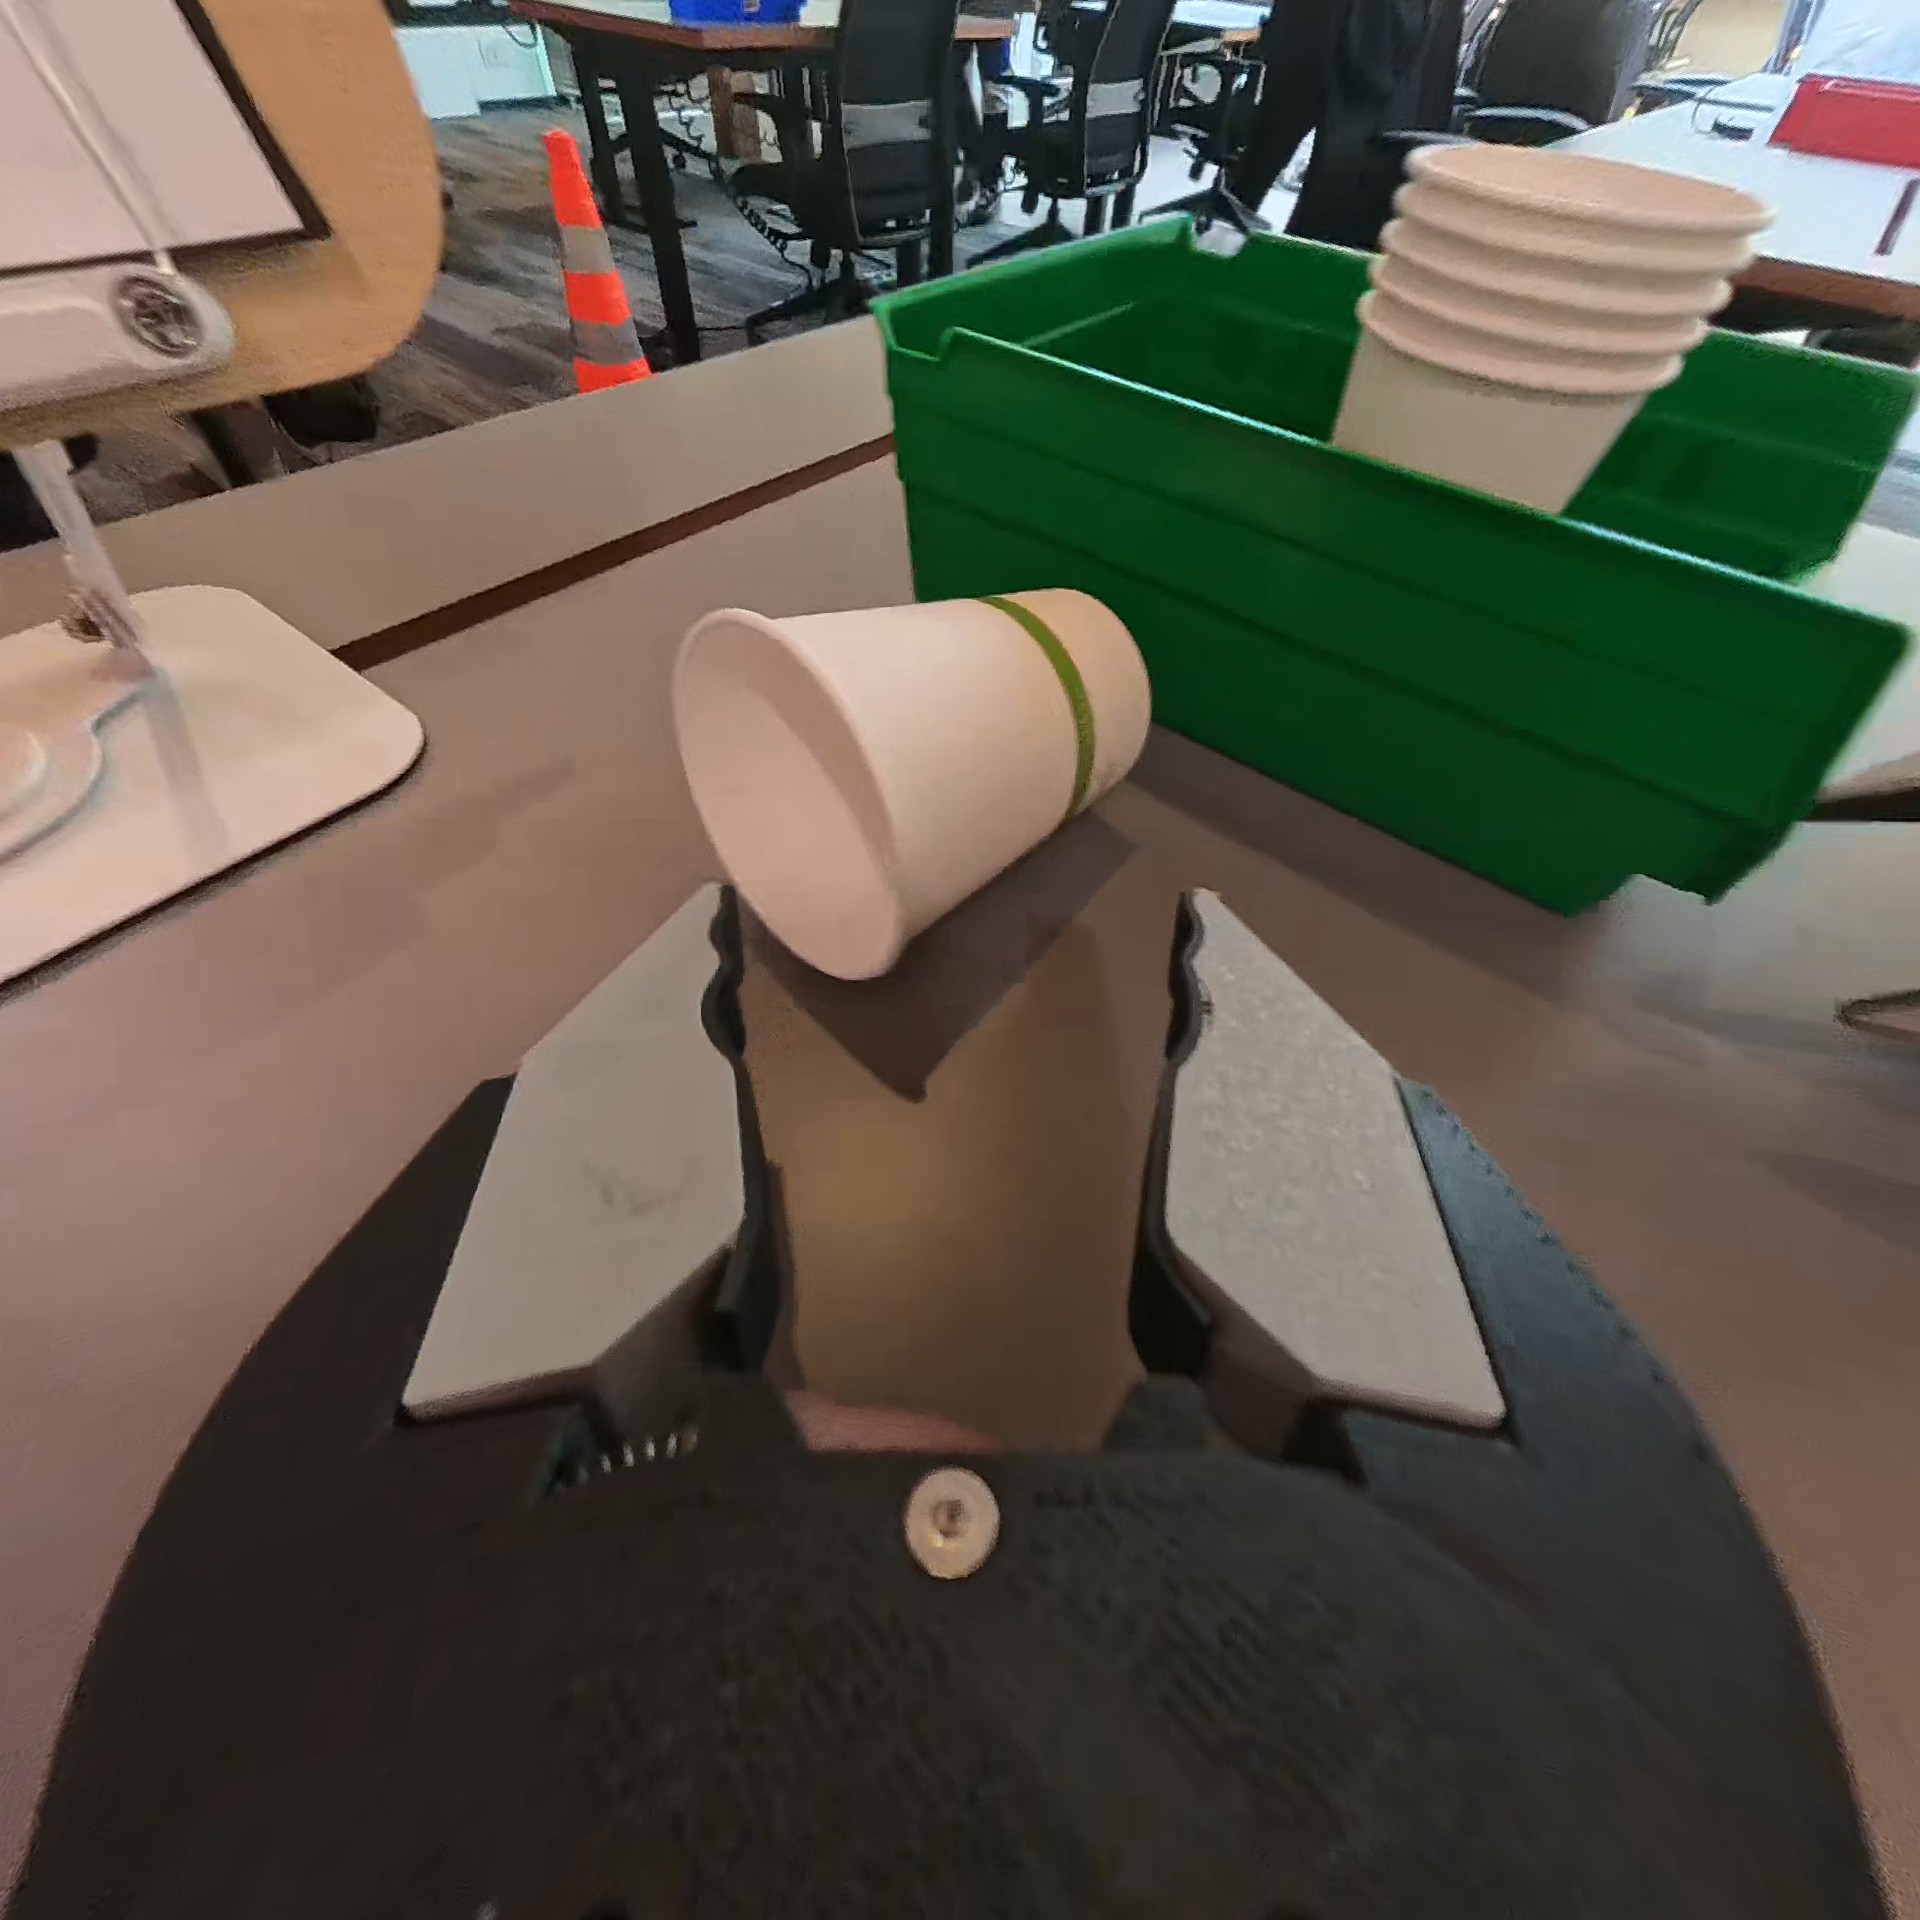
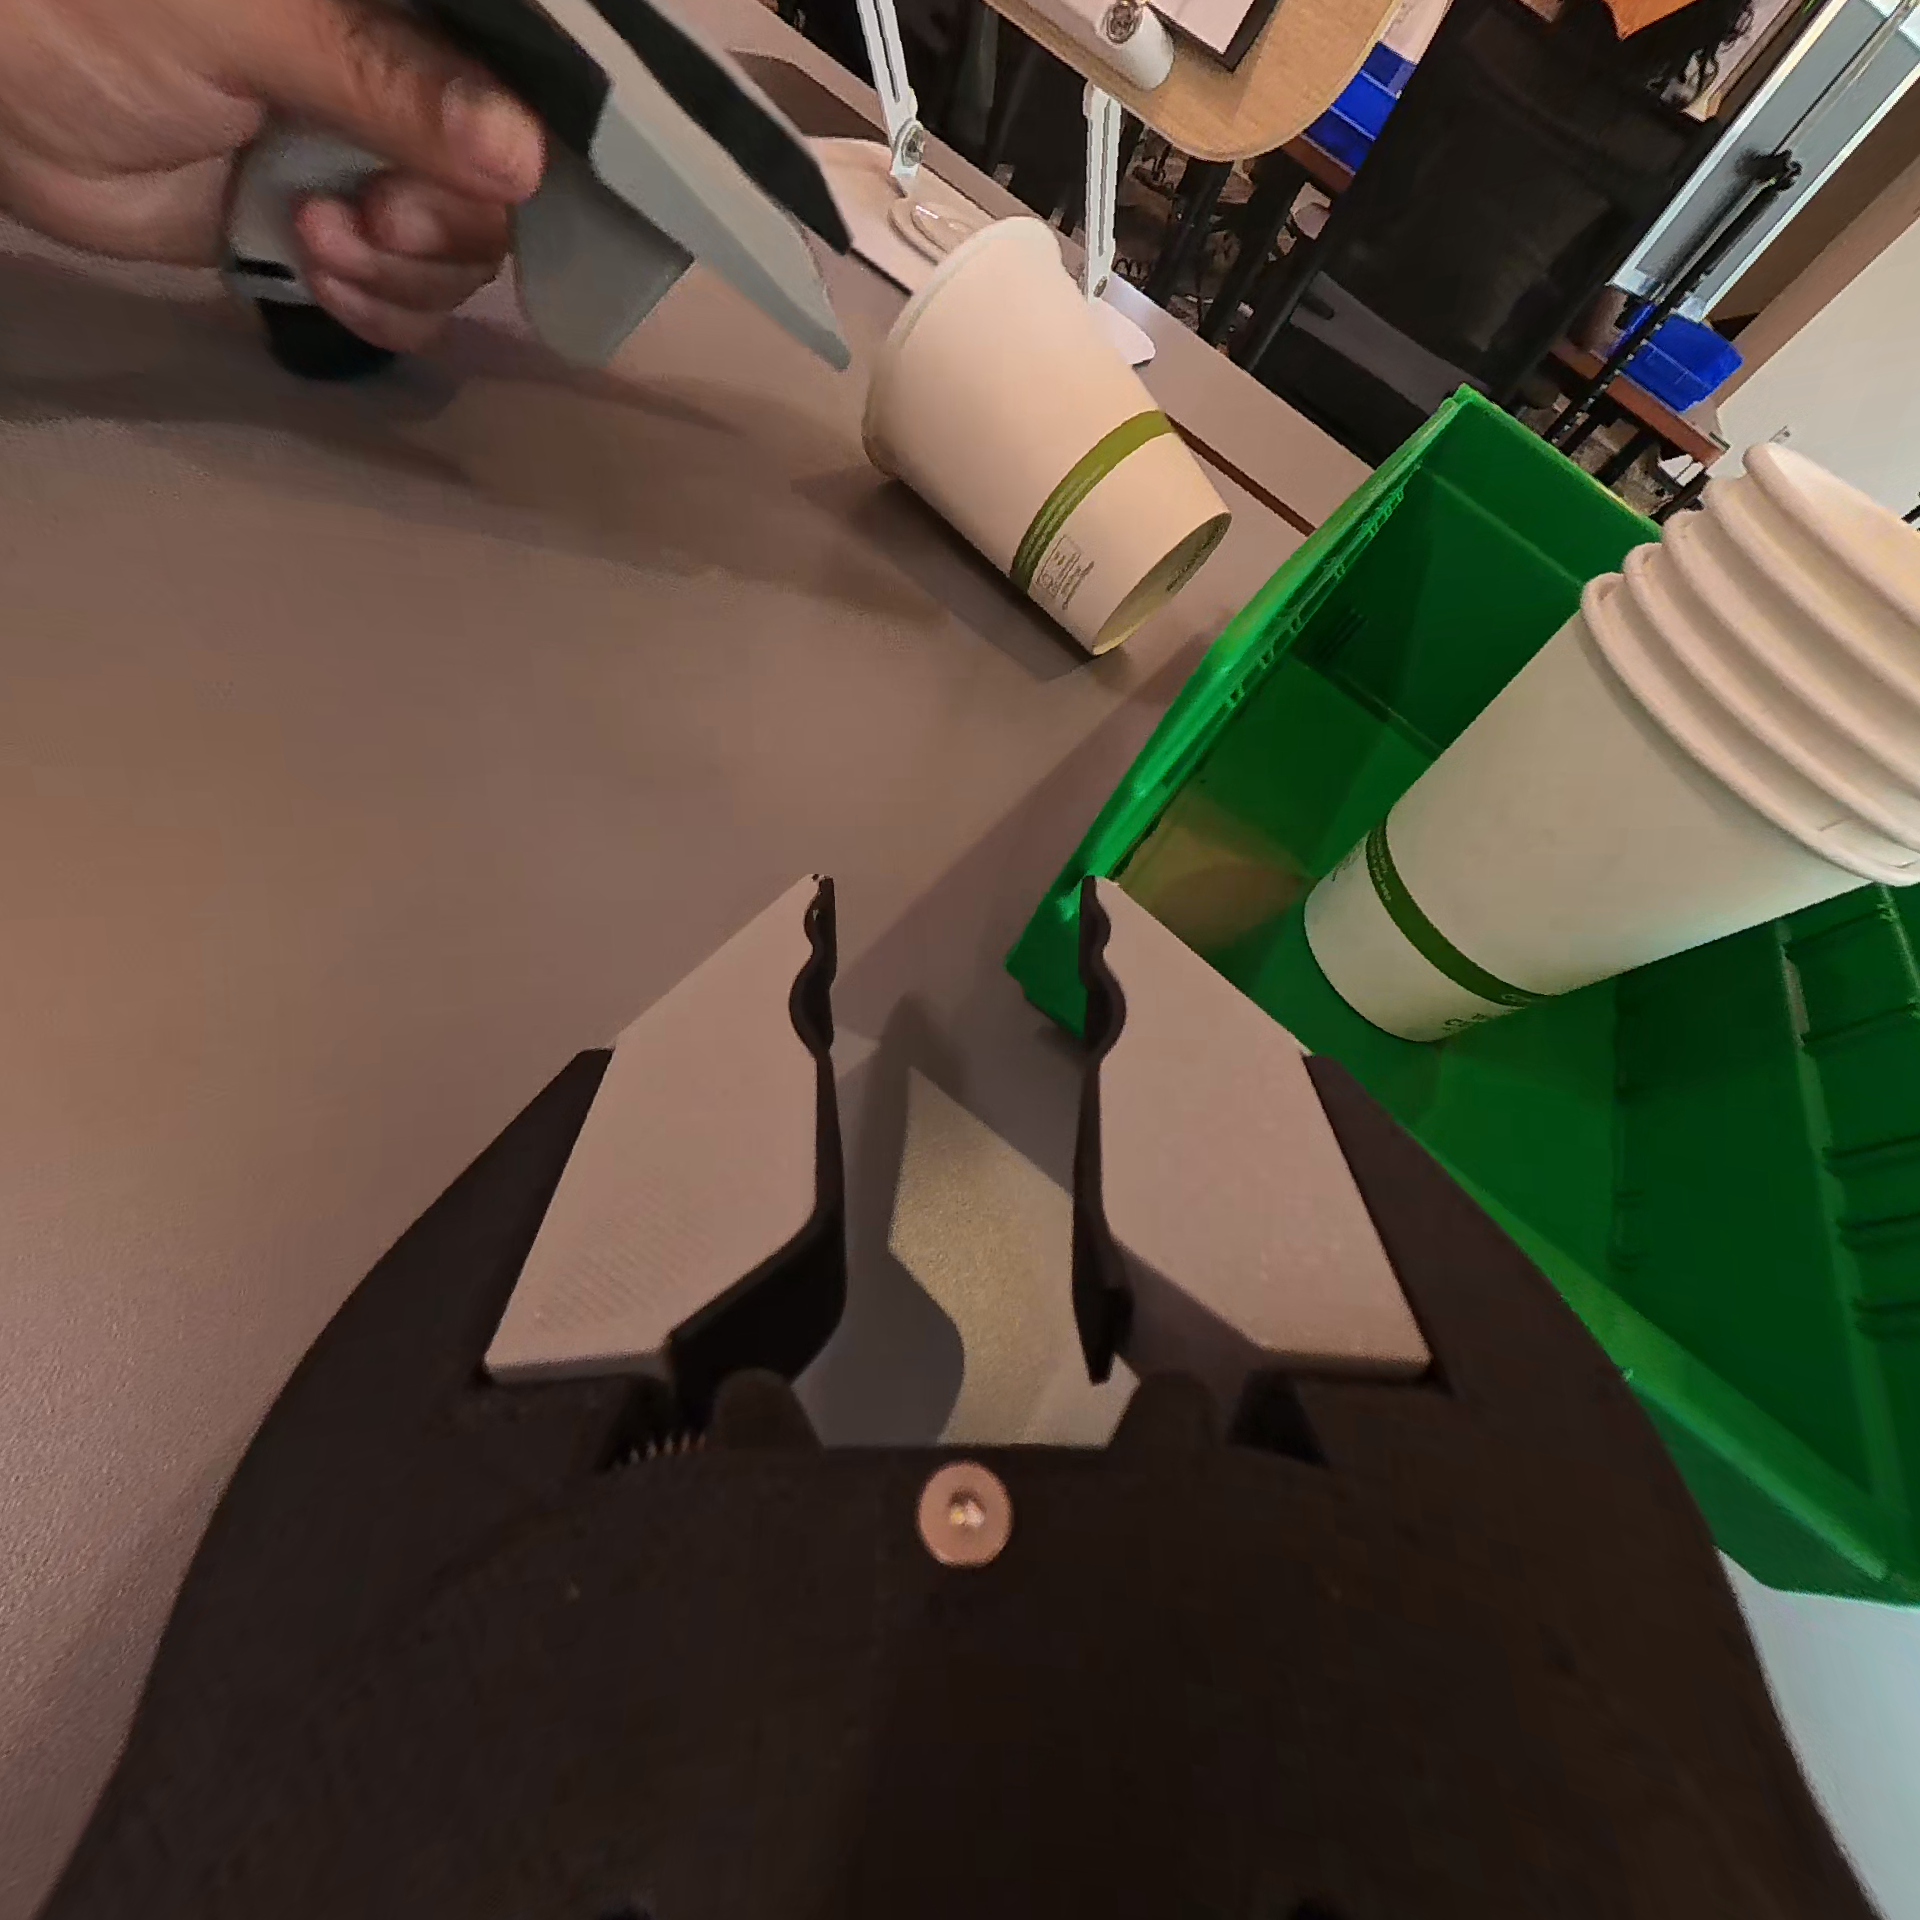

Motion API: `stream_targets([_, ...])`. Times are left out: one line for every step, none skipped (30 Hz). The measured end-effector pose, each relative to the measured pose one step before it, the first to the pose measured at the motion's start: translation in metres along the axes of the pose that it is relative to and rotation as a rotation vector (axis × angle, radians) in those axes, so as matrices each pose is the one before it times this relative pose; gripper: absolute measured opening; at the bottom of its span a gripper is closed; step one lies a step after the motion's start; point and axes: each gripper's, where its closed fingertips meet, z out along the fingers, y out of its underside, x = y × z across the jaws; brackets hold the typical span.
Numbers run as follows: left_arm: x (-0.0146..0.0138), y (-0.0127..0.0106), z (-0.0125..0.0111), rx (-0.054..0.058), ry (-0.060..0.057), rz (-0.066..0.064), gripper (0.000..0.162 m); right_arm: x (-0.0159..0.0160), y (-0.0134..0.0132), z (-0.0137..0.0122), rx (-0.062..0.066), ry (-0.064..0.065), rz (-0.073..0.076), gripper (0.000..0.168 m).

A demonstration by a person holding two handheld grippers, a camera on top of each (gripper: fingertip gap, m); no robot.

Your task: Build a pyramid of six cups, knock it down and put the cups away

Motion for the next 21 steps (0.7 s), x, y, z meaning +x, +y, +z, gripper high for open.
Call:
stream_targets([-0.00968,-0.00256,0.00494,0.0026,0.002,-0.0056,0.08,-0.00037,-0.00018,-0.00008,0.0018,-0.0023,-0.0003,0.043])
stream_targets([-0.00721,-0.0024,0.0072,0.0009,0.0139,-0.0079,0.079,-0.00041,0.00002,0.00013,-0.0002,-0.004,-0.0001,0.042])
stream_targets([-0.00507,-0.00142,0.00949,-0.0093,0.0234,-0.0092,0.079,0.00003,0.00025,0.00024,-0.0013,-0.0023,0.0026,0.042])
stream_targets([-0.00361,-0.0009,0.01101,-0.0187,0.0283,-0.0159,0.079,-0.00028,-0.00044,0.00007,0.0027,-0.0062,0.0041,0.042])
stream_targets([-0.00133,-0.00154,0.01141,-0.019,0.0384,-0.0278,0.076,-0.00041,-0.00027,0.0002,0.0027,-0.01,0.0069,0.043])
stream_targets([0.00201,-0.00133,0.01115,-0.0191,0.0534,-0.0383,0.064,-0.00012,-0.00055,0.00011,0.0045,-0.0118,0.0122,0.042])
stream_targets([0.00618,0.0007,0.00985,-0.0287,0.0741,-0.039,0.033,0.00024,-0.00051,0.00002,0.0052,-0.0138,0.0173,0.042])
stream_targets([0.00987,0.00184,0.00782,-0.0288,0.0896,-0.0334,0.003,0.00014,-0.00049,-0.00034,0.0057,-0.0159,0.0197,0.041])
stream_targets([0.01025,-0.00119,0.00491,0.005,0.0719,-0.0306,0.0,0.00016,-0.00046,-0.00054,0.0061,-0.0175,0.0209,0.041])
stream_targets([0.01089,-0.00369,0.00165,0.0346,0.0462,-0.0043,0.0,0.00005,-0.00039,-0.00051,0.0053,-0.0181,0.0209,0.041])
stream_targets([0.01216,-0.0006,0.00013,0.0197,0.032,0.0314,0.0,0.00005,-0.00036,-0.00037,0.0045,-0.0161,0.0194,0.041])
stream_targets([0.01156,0.00473,0.00012,-0.0149,0.0183,0.0388,0.0,0.0,-0.00058,-0.00057,0.0053,-0.0137,0.0157,0.041])
stream_targets([0.01222,0.00758,-0.00004,-0.0314,0.0165,0.0364,0.0,0.0001,-0.00067,-0.00059,0.0063,-0.0097,0.0116,0.041])
stream_targets([0.01495,0.0066,-0.00092,-0.0214,0.0254,0.0421,0.0,0.00005,-0.00046,-0.00056,0.0049,-0.0068,0.0087,0.041])
stream_targets([0.0182,0.00522,-0.00199,-0.0099,0.036,0.0509,0.0,-0.00012,-0.00069,-0.00073,0.0061,-0.0041,0.0041,0.041])
stream_targets([0.01993,0.00535,-0.00236,-0.0105,0.0417,0.053,0.0,-0.00028,-0.00118,-0.00115,0.0101,-0.0002,-0.0019,0.042])
stream_targets([0.01938,0.00615,-0.00257,-0.018,0.0355,0.0469,0.0,-0.00088,-0.00175,-0.00155,0.0144,0.0009,-0.0091,0.042])
stream_targets([0.01814,0.00659,-0.00285,-0.0226,0.0262,0.0404,0.0,-0.00138,-0.002,-0.00177,0.0163,0.0013,-0.0138,0.042])
stream_targets([0.01717,0.00635,-0.00325,-0.0226,0.0191,0.0352,0.0,-0.00249,-0.00205,-0.0021,0.0162,-0.0035,-0.0149,0.042])
stream_targets([0.01536,0.00657,-0.00416,-0.0306,0.0045,0.0333,0.0,-0.00425,-0.00263,-0.00248,0.0191,-0.0161,-0.0123,0.042])
stream_targets([0.01394,0.00573,-0.00676,-0.0408,-0.0124,0.0432,0.0,-0.00619,-0.0037,-0.00305,0.0256,-0.0289,-0.0066,0.042])
